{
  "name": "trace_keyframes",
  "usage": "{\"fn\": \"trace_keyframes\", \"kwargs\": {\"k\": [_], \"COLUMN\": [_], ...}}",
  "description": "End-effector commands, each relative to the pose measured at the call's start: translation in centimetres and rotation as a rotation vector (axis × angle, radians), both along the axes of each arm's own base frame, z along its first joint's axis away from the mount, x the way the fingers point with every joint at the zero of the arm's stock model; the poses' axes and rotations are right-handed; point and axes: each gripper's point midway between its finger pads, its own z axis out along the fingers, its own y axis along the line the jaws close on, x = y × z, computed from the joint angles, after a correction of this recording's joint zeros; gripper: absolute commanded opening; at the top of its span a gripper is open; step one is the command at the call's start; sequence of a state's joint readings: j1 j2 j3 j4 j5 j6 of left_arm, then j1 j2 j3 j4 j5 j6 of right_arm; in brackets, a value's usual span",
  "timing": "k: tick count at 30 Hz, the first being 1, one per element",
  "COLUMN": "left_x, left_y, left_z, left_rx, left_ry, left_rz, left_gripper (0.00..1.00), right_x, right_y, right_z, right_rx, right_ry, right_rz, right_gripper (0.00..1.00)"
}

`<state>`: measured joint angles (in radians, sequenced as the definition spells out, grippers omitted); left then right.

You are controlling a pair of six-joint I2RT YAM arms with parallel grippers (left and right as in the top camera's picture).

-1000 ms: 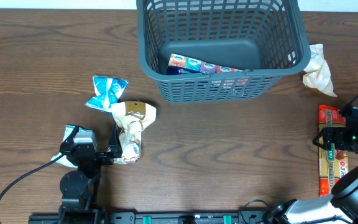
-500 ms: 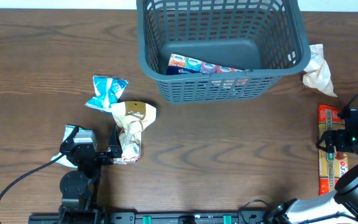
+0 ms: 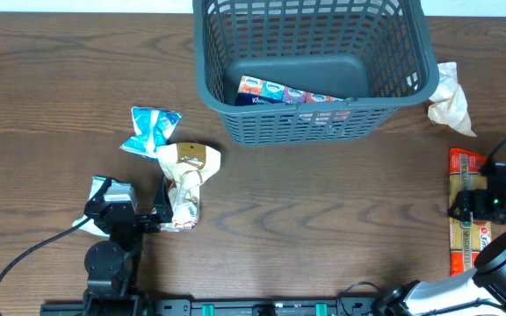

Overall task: Pack container
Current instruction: 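Lower the right gripper onto the red spaghetti package and align, then grasp the spaghetti package with the right gripper and lift it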

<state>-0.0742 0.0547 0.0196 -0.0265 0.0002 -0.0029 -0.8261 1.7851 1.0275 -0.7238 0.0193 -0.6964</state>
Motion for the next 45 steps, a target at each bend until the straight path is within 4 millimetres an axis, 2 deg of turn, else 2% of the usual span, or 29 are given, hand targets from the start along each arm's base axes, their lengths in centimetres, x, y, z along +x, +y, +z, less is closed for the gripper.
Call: {"fn": "trace_keyframes", "kwargs": {"k": [1, 6, 9, 10, 11, 13, 18, 19, 26, 28, 29, 31, 32, 35, 36, 38, 45], "left_x": [-0.2, -0.2, -0.2, -0.2, -0.2, -0.2, -0.2, -0.2, -0.2, -0.2, -0.2, -0.2, -0.2, -0.2, -0.2, -0.2, -0.2], "left_y": [0.3, 0.3, 0.3, 0.3, 0.3, 0.3, 0.3, 0.3, 0.3, 0.3, 0.3, 0.3, 0.3, 0.3, 0.3, 0.3, 0.3], "left_z": [-1.7, -1.7, -1.7, -1.7, -1.7, -1.7, -1.7, -1.7, -1.7, -1.7, -1.7, -1.7, -1.7, -1.7, -1.7, -1.7, -1.7], "left_rx": [0.016, 0.015, 0.015, 0.015, 0.016, 0.015, 0.016, 0.016, 0.016, 0.016, 0.016, 0.016, 0.016, 0.015, 0.016, 0.016, 0.015], "left_ry": [0.053, 0.053, 0.053, 0.053, 0.053, 0.053, 0.053, 0.053, 0.053, 0.053, 0.053, 0.053, 0.053, 0.053, 0.053, 0.053, 0.053], "left_rz": [0.014, 0.014, 0.014, 0.014, 0.014, 0.014, 0.014, 0.014, 0.014, 0.014, 0.014, 0.014, 0.014, 0.014, 0.014, 0.014, 0.014], "left_gripper": [0.99, 0.99, 0.99, 0.99, 0.99, 0.99, 0.99, 0.99, 0.99, 0.99, 0.99, 0.99, 0.99, 0.99, 0.99, 0.99, 0.99], "right_x": [-1.2, -0.5, 0.1, 0.3, 0.4, 0.6, 1.0, 1.1, 2.5, 2.8, 3.0, 3.1, 3.2, 3.3, 3.3, 3.7, 5.9], "right_y": [0.9, 1.4, 1.7, 1.7, 1.8, 2.0, 2.3, 2.5, 3.8, 4.1, 4.3, 4.4, 4.4, 4.3, 4.2, 3.9, 2.0], "right_z": [-1.7, -1.8, -1.8, -1.8, -1.8, -1.8, -1.7, -1.7, -1.4, -1.2, -1.2, -1.1, -1.1, -1.1, -1.0, -0.7, 2.3], "right_rx": [0.030, 0.047, 0.066, 0.068, 0.074, 0.086, 0.105, 0.115, 0.193, 0.215, 0.223, 0.232, 0.234, 0.234, 0.233, 0.229, 0.207], "right_ry": [0.025, -0.006, -0.033, -0.041, -0.050, -0.061, -0.081, -0.090, -0.167, -0.188, -0.196, -0.204, -0.206, -0.210, -0.211, -0.221, -0.297], "right_rz": [-0.048, -0.043, -0.051, -0.062, -0.068, -0.069, -0.067, -0.067, -0.058, -0.056, -0.057, -0.075, -0.076, -0.088, -0.094, -0.122, -0.241], "right_gripper": [0.93, 0.91, 0.75, 0.72, 0.59, 0.45, 0.33, 0.27, 0.08, 0.06, 0.09, 0.22, 0.25, 0.10, 0.09, 0.02, 0.01]}}
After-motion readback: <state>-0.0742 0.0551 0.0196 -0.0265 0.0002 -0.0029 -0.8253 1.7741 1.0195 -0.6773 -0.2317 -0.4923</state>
